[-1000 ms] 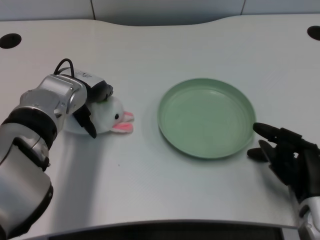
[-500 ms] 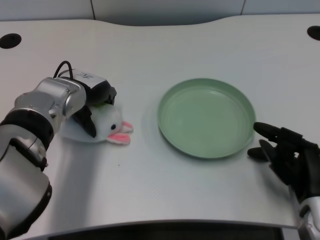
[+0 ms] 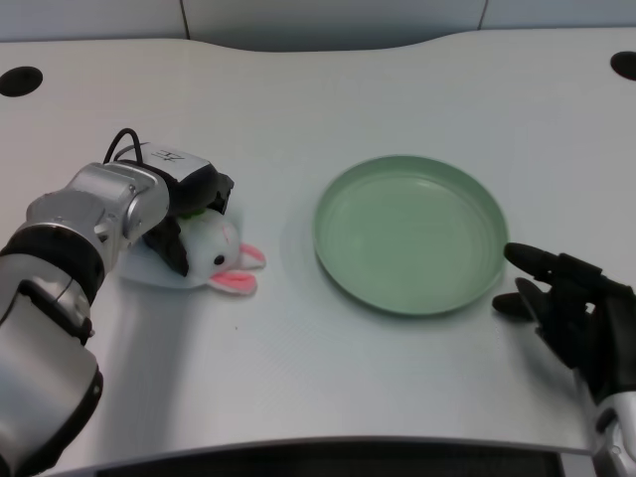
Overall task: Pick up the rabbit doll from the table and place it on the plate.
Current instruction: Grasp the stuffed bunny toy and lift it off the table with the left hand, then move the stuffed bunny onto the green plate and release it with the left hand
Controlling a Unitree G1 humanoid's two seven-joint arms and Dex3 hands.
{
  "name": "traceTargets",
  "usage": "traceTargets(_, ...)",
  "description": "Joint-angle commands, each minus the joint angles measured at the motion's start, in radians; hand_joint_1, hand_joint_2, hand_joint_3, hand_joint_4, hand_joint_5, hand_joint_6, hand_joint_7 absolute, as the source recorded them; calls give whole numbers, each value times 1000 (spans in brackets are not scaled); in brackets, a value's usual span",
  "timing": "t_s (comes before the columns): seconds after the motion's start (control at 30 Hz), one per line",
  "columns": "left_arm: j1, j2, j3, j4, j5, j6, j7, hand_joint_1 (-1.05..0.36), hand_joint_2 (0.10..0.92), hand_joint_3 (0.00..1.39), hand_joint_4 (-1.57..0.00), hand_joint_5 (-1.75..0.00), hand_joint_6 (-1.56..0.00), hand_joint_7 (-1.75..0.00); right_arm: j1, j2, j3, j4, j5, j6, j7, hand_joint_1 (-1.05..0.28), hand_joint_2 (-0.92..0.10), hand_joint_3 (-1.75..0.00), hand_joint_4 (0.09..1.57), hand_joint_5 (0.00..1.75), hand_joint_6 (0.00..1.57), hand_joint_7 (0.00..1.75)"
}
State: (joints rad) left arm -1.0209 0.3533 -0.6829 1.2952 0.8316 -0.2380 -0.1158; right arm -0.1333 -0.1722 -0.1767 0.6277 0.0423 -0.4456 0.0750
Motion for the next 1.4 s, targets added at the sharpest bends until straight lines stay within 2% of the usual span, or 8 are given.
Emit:
traceTargets(0.03,16,-1,2,8,-6,-3,2,-172,852,14,-611,-1746,-508,-1746,11,0,0,-9,2,5,-5,-405,-921,-208,788,786,984,9)
traceTargets(0.27,29,17,74,-8,-80,-40,-2,-135,898,21,-559,-1699,-505,-1737,10,1,-5,-8,15,9,3,-400,-921,-195,782,784,982,7)
traceTargets(0.47,22,36,183,-32,-188,-91,5,-70,902,16,-796,-1746,-603,-1746,8,2,-3,-7,8,10,-3,-411,-921,-191,788,794,989,11)
traceTargets(0.57,14,44,247,-56,-256,-120,-19,-102,895,13,-869,-1746,-635,-1746,5,2,-5,1,15,6,5,-401,-921,-190,778,788,991,12)
traceTargets(0.73,6,52,312,-111,-322,-156,-42,-124,897,13,-789,-1746,-558,-1746,4,4,-3,-8,9,21,-4,-406,-921,-187,787,789,990,11)
traceTargets(0.9,-8,37,352,-150,-363,-153,-54,-141,903,15,-722,-1746,-551,-1746,-2,3,-4,8,13,15,1,-403,-921,-191,787,789,990,11)
traceTargets(1.13,-16,-20,405,-197,-433,-193,-65,-155,881,7,-860,-1746,-649,-1746,-4,7,-6,15,22,10,9,-409,-921,-187,802,795,999,16)
traceTargets(1.4,-53,-128,410,-196,-452,-218,-60,-173,860,4,-853,-1746,-682,-1746,-7,-1,-1,20,4,10,1,-410,-921,-195,795,788,990,11)
